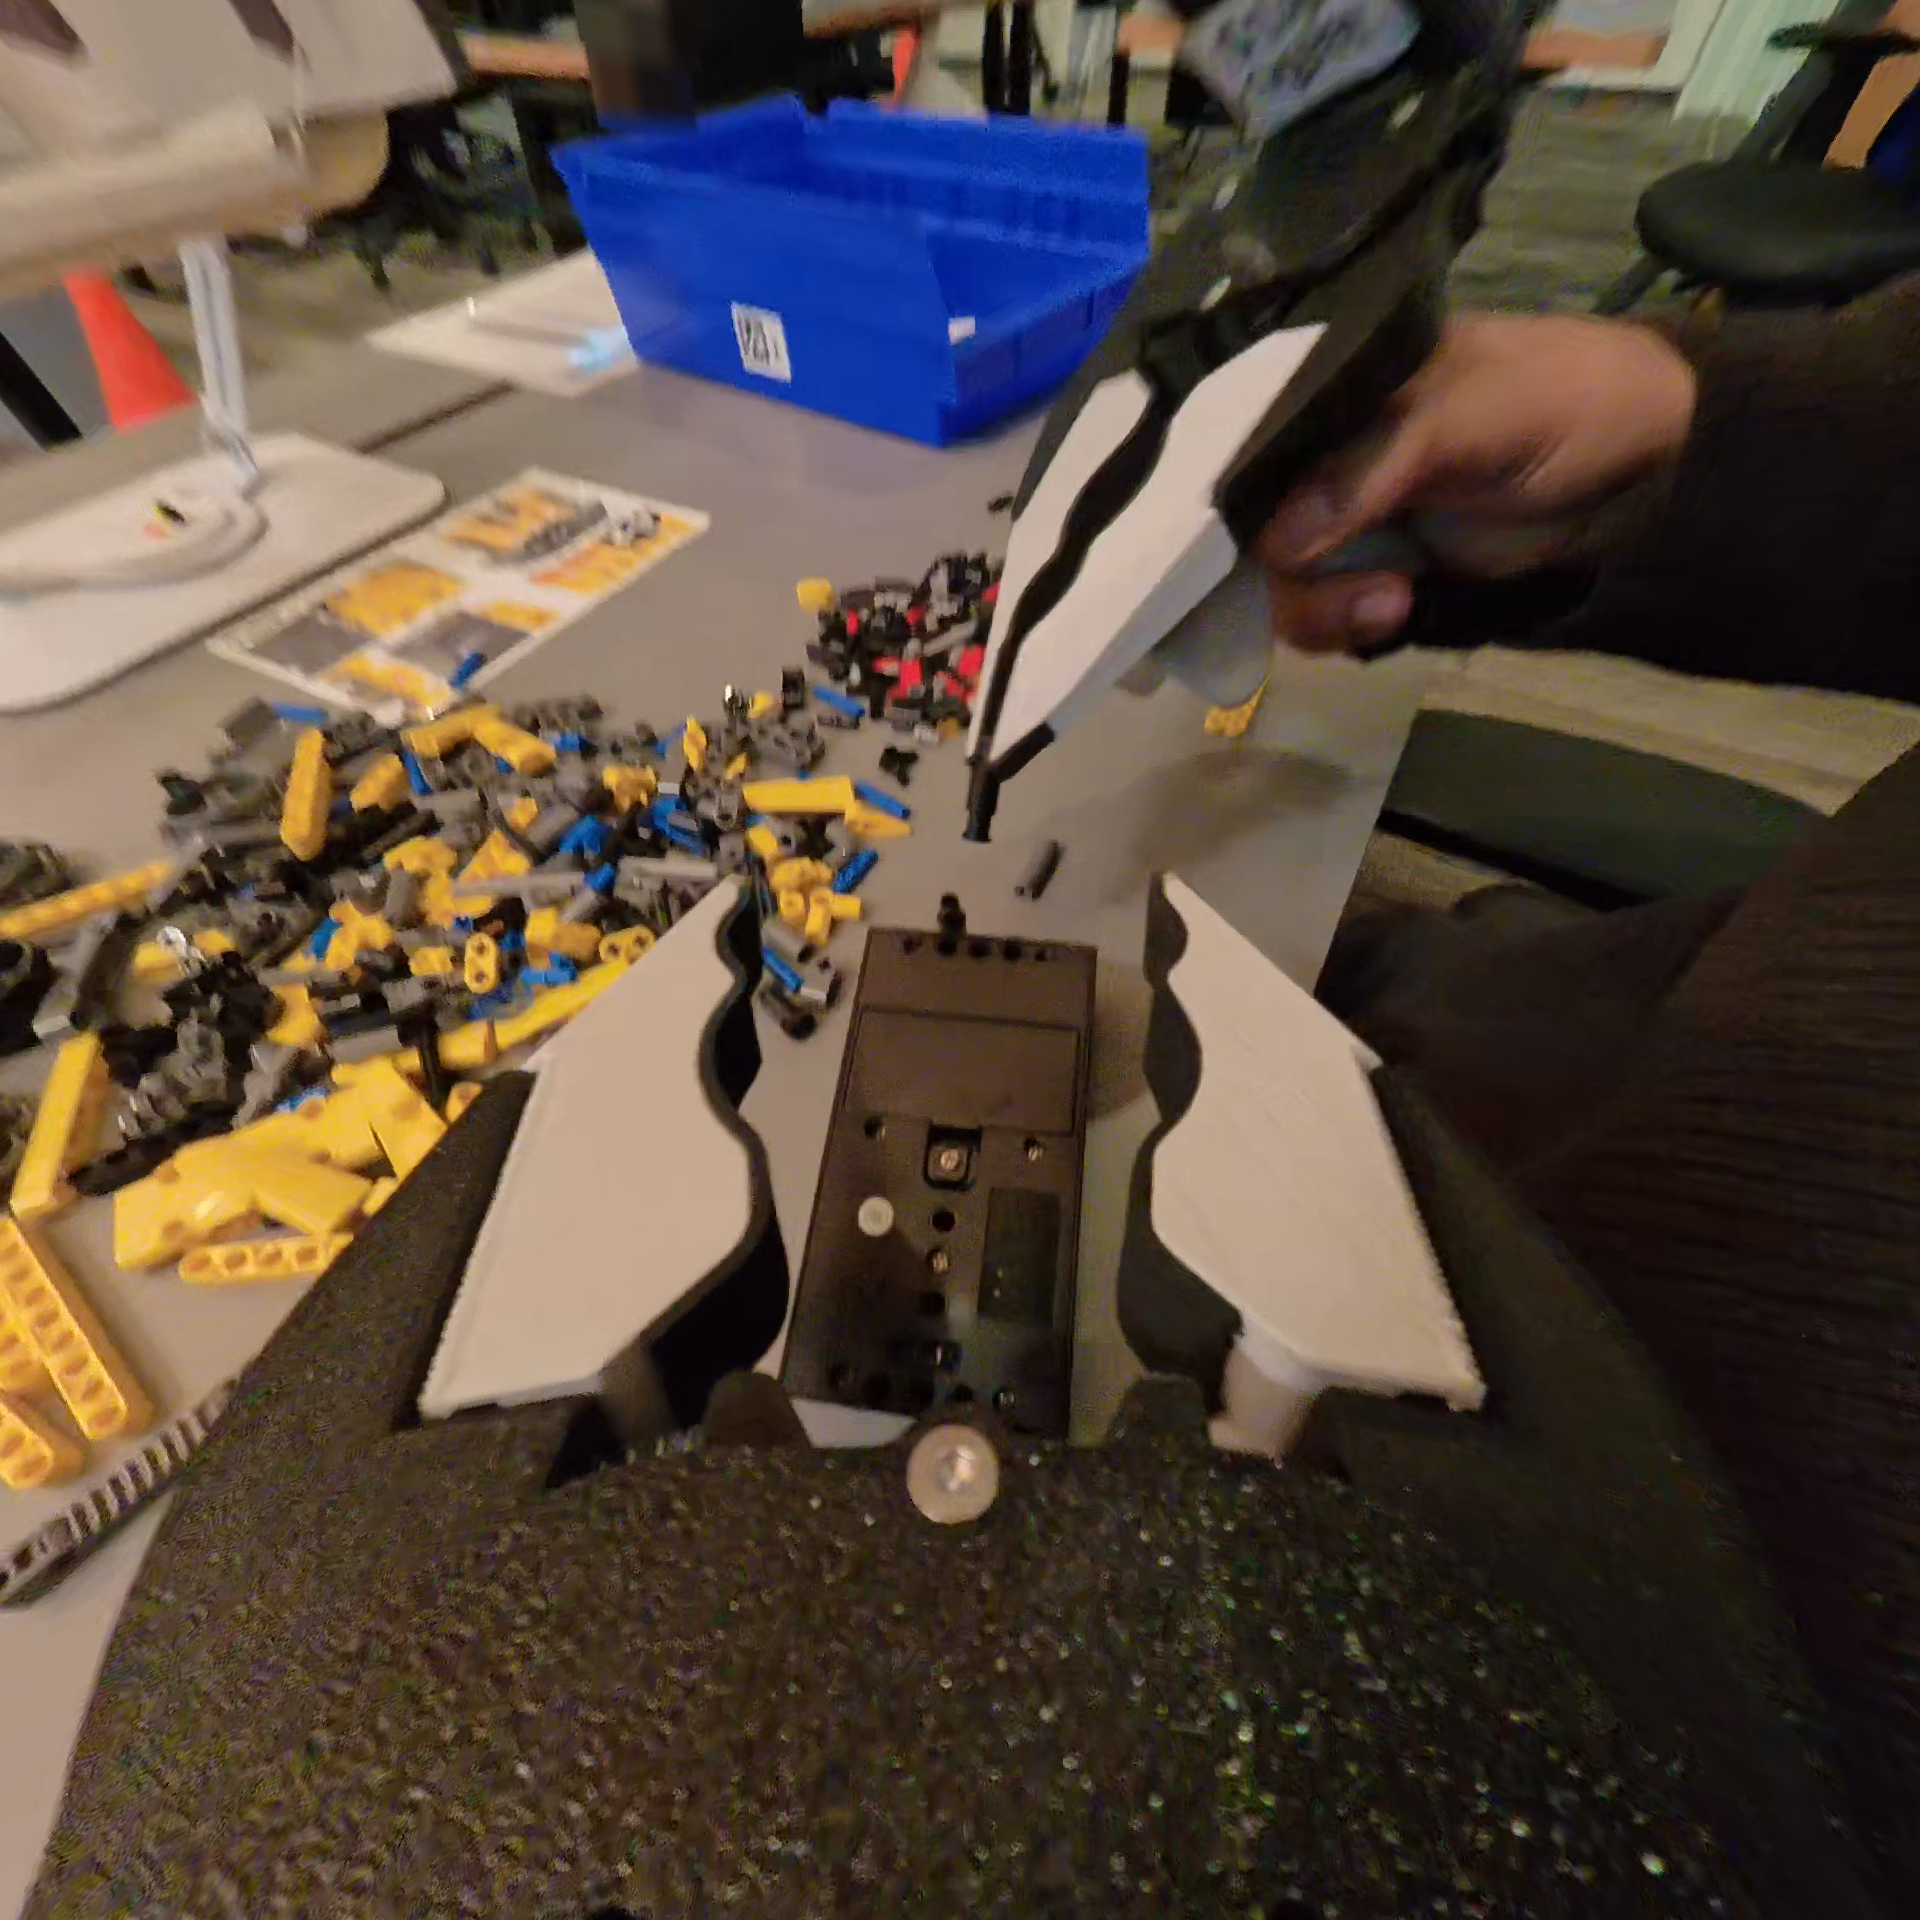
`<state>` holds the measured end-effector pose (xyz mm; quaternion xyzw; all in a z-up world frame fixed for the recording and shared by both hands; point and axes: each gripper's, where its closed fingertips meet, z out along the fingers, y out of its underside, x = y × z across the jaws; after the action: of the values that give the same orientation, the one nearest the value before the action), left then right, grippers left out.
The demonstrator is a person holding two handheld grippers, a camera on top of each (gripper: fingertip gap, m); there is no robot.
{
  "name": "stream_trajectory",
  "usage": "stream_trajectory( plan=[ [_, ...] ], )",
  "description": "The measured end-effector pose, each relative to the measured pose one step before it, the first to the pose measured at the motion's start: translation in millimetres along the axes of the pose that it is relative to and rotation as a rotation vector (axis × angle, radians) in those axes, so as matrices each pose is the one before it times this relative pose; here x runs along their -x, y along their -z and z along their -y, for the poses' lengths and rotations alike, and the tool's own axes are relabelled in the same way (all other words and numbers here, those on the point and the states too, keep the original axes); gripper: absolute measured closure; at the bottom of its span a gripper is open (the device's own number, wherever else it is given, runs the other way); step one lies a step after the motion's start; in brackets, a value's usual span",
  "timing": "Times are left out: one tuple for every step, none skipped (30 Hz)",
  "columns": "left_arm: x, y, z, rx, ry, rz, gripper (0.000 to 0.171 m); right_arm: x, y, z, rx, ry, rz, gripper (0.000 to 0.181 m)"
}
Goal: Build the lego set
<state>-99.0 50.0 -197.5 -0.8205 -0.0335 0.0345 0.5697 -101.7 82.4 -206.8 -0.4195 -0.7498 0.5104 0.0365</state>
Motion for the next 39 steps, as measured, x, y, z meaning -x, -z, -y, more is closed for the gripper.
stream_trajectory(
  plan=[
    [1.76, -1.65, -6.69, 0.02577, 0.0114, 0.0047, 0.097, -0.92, -1.63, -5.9, 0.0666, 0.085, -0.0375, 0.179],
    [1.99, -2.14, -5.84, 0.02054, 0.0071, 0.009, 0.097, 0.39, -1.78, -3.5, 0.0533, 0.0774, -0.0266, 0.179],
    [1.32, -2.3, -4.53, 0.01454, 0.0049, 0.0074, 0.097, 1.54, -1.5, -1.46, 0.0383, 0.0667, -0.0133, 0.179],
    [-0.35, -2.35, -3.85, 0.01492, 0.0018, -0.0008, 0.097, 2.19, -1.22, -1.05, 0.034, 0.0543, -0.0023, 0.179],
    [-0.99, -2.2, -3.41, 0.01784, 0.0, -0.0039, 0.097, 2.12, -1.02, -1.07, 0.031, 0.0443, 0.004, 0.179],
    [-0.4, -2.21, -3.29, 0.0183, -0.0017, 0.0009, 0.097, 1.14, -0.79, -1.09, 0.0277, 0.0345, 0.0022, 0.179],
    [0.42, -2.17, -3.11, 0.01687, -0.0033, 0.0044, 0.097, 0.34, -0.69, -1.19, 0.0245, 0.0256, 0.0017, 0.179],
    [0.34, -2.23, -3.22, 0.01764, -0.001, 0.0015, 0.097, 0.6, -0.91, -0.6, 0.0175, 0.0179, 0.0061, 0.179],
    [0.23, -2.19, -2.94, 0.01858, 0.0047, -0.0011, 0.097, 0.52, -1.01, 0.04, 0.011, 0.0098, 0.0083, 0.179],
    [0.32, -1.56, -1.8, 0.01447, 0.006, -0.0026, 0.097, 1.02, -1.24, -0.02, 0.0097, 0.0051, 0.0128, 0.179],
    [-0.41, -0.91, -1.0, 0.00865, 0.004, -0.0069, 0.097, 1.25, -1.4, 0.05, 0.0094, 0.0044, 0.0129, 0.179],
    [-0.61, -0.7, -1.12, 0.00776, 0.006, -0.0099, 0.097, 0.46, -1.3, -0.08, 0.01, 0.0075, 0.0069, 0.179],
    [-0.99, -0.78, -1.72, 0.01128, 0.0081, -0.0136, 0.097, 0.31, -1.45, -1.32, 0.0193, 0.0086, 0.0051, 0.179],
    [-1.26, -1.06, -2.3, 0.01492, 0.0093, -0.0163, 0.097, 0.33, -1.31, -1.74, 0.0222, 0.0105, 0.0038, 0.178],
    [0.35, -1.47, -2.74, 0.01819, 0.0127, -0.0059, 0.097, -0.07, -0.31, 0.36, 0.0086, 0.0115, 0.0001, 0.178],
    [0.83, -1.47, -2.77, 0.01892, 0.0082, -0.0013, 0.097, -0.06, -0.3, 0.02, 0.0125, 0.0098, 0.0007, 0.178],
    [-0.51, -1.26, -1.69, 0.01303, 0.0024, -0.0067, 0.099, 0.16, -0.34, 0.45, 0.0093, 0.0103, 0.0024, 0.178],
    [-2.12, -0.95, -0.82, 0.00687, -0.004, -0.0138, 0.101, 0.08, -0.61, 0.5, 0.009, 0.0137, -0.0002, 0.179],
    [-1.82, -0.38, -0.1, 0.00199, -0.0059, -0.01, 0.104, 0.11, -0.98, 0.16, 0.01, 0.0112, 0.0002, 0.178],
    [-2.12, -0.2, 0.22, -0.00049, -0.0063, -0.0117, 0.108, -0.24, -0.49, 0.41, 0.0093, 0.0077, 0.0009, 0.178],
    [-0.02, -0.06, -0.01, 0.00029, -0.0017, 0.0012, 0.108, 0.13, -0.05, -0.01, 0.0143, 0.0065, 0.0055, 0.178],
    [0.03, 0.06, 0.01, -0.0003, 0.0013, -0.0013, 0.108, 0.02, 0.11, -0.34, 0.0184, 0.0062, 0.0054, 0.178],
    [-0.05, 0.07, -0.01, -0.00022, 0.0006, -0.0015, 0.108, 0.09, 0.25, -0.72, 0.0214, 0.0102, 0.0046, 0.178],
    [-0.1, 0.0, 0.01, -0.00005, -0.0013, -0.0013, 0.108, 0.19, 0.06, -0.5, 0.0211, 0.0146, 0.0046, 0.178],
    [-0.16, 0.0, -0.03, 0.00001, -0.0025, -0.0003, 0.108, 0.06, 0.02, -0.3, 0.0196, 0.018, 0.005, 0.178],
    [-0.11, -0.07, 0.01, 0.00019, -0.0025, -0.0006, 0.108, 0.18, -0.1, 0.08, 0.0166, 0.0188, 0.0069, 0.178],
    [-0.12, 0.03, -0.07, 0.00045, -0.0023, -0.0013, 0.108, 0.17, -0.22, 0.39, 0.0141, 0.0183, 0.0095, 0.178],
    [-0.08, 0.03, -0.05, 0.00046, -0.001, -0.0018, 0.108, -0.02, -0.25, 0.51, 0.0133, 0.0172, 0.0118, 0.178],
    [0.08, -0.04, -0.07, 0.00021, 0.0004, -0.0021, 0.108, -0.06, -0.2, 0.51, 0.0123, 0.014, 0.0131, 0.178],
    [-0.04, 0.02, -0.02, 0.00029, -0.0001, -0.0017, 0.108, -0.09, -0.29, 0.74, 0.0116, 0.0103, 0.0146, 0.179],
    [-0.03, 0.02, -0.05, 0.00026, -0.0022, -0.0006, 0.108, -0.01, -0.43, 0.67, 0.0115, 0.0081, 0.0144, 0.179],
    [-0.04, -0.01, 0.11, 0.00016, -0.0015, -0.0002, 0.108, -0.04, -0.5, 0.9, 0.0109, 0.0082, 0.0134, 0.179],
    [-0.04, -0.07, 0.02, 0.00016, -0.0022, 0.0001, 0.108, -0.03, -0.73, 1.01, 0.0098, 0.008, 0.0121, 0.179],
    [-0.02, 0.02, -0.05, 0.00029, -0.0019, -0.0004, 0.108, 0.05, -0.63, 0.67, 0.0109, 0.0037, 0.0118, 0.179],
    [0.07, -0.05, -0.04, 0.00005, 0.0021, -0.002, 0.109, -0.1, -0.26, 0.2, 0.0128, 0.0043, 0.0095, 0.179],
    [0.06, 0.01, 0.07, -0.00003, 0.0034, -0.0028, 0.109, -0.08, 0.15, -0.4, 0.0137, 0.0034, 0.0082, 0.179],
    [0.1, 0.02, -0.1, -0.00008, 0.0011, -0.001, 0.109, 0.0, 0.0, -0.14, 0.01, 0.0027, 0.0061, 0.179],
    [0.0, -0.01, 0.0, -0.00007, -0.0006, 0.0004, 0.108, 0.04, 0.05, -0.12, 0.0057, 0.0022, 0.0052, 0.179],
    [-0.01, -0.03, 0.11, -0.00002, -0.0018, 0.0013, 0.108, 0.05, -0.08, 0.05, 0.0011, 0.0006, 0.0047, 0.179]
  ],
)
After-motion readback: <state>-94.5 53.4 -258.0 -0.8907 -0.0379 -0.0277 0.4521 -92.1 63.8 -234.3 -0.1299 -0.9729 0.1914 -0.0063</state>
